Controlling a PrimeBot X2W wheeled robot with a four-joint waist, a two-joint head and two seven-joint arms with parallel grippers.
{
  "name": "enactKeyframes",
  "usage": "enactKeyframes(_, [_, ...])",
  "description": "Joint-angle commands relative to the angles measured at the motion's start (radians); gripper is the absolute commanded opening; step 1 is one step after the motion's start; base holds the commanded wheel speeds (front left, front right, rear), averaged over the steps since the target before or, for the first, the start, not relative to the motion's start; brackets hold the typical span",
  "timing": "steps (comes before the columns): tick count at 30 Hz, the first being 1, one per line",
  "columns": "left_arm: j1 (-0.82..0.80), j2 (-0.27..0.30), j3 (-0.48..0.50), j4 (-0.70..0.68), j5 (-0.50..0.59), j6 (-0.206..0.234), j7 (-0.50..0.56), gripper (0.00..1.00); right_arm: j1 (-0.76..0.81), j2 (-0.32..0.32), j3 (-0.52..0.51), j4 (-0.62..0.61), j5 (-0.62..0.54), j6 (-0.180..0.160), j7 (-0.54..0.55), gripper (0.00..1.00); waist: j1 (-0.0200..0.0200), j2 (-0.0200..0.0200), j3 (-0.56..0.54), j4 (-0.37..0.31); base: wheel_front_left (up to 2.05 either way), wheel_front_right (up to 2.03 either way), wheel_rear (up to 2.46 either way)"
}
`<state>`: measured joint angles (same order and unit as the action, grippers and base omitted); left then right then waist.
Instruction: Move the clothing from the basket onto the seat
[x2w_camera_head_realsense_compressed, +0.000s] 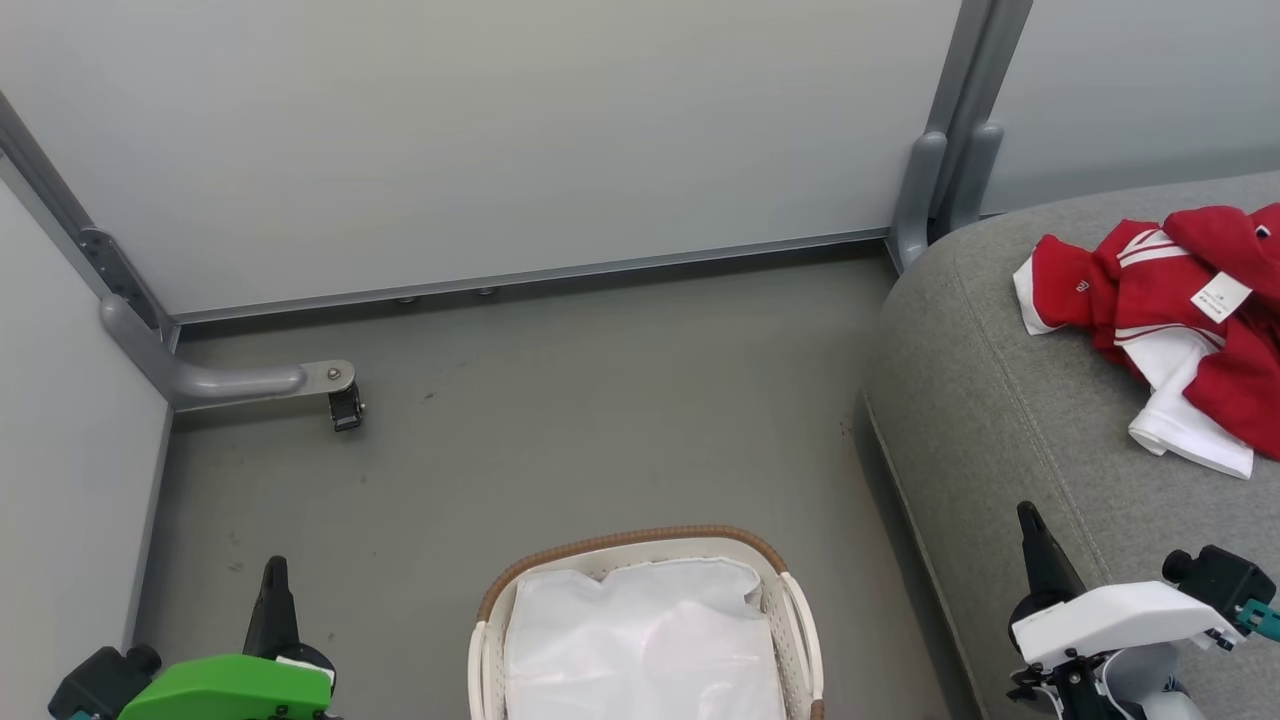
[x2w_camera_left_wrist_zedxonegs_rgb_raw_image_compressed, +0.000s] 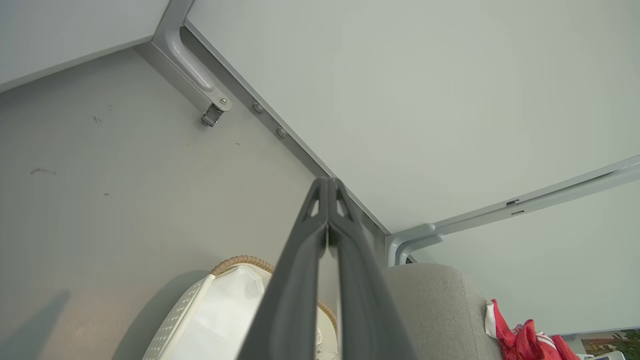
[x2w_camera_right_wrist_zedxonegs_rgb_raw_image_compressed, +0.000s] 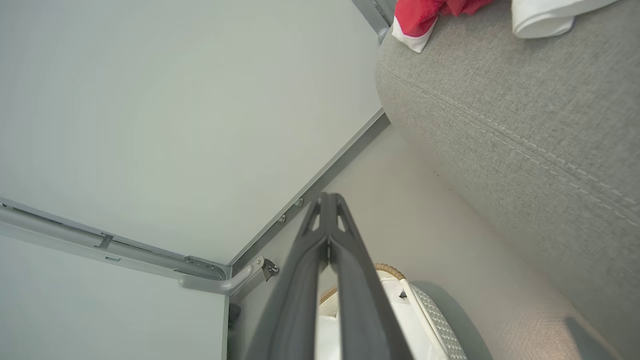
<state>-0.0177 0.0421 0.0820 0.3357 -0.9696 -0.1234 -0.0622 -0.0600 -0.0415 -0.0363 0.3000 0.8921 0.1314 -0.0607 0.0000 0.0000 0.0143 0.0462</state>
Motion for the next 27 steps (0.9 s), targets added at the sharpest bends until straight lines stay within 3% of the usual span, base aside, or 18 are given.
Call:
enactKeyframes(1, [-0.031,0.007,0.004,-0.014,-0.031,-0.005,0.006,0.00,-0.025,-0.006,-0.007,-0.015,0.034,0.000,0.007,0.00,0.0000,0.0000,0.000,-0.001,0.00,0.00,0.00])
enactKeyframes(27, [-0.059,0.009,0.017,-0.047,-0.286,-0.008,0.078,0.00,-0.038,-0.008,-0.037,-0.033,0.320,-0.001,0.078,0.00,0.0000,0.0000,-0.004,-0.016,0.00,0.00,0.00])
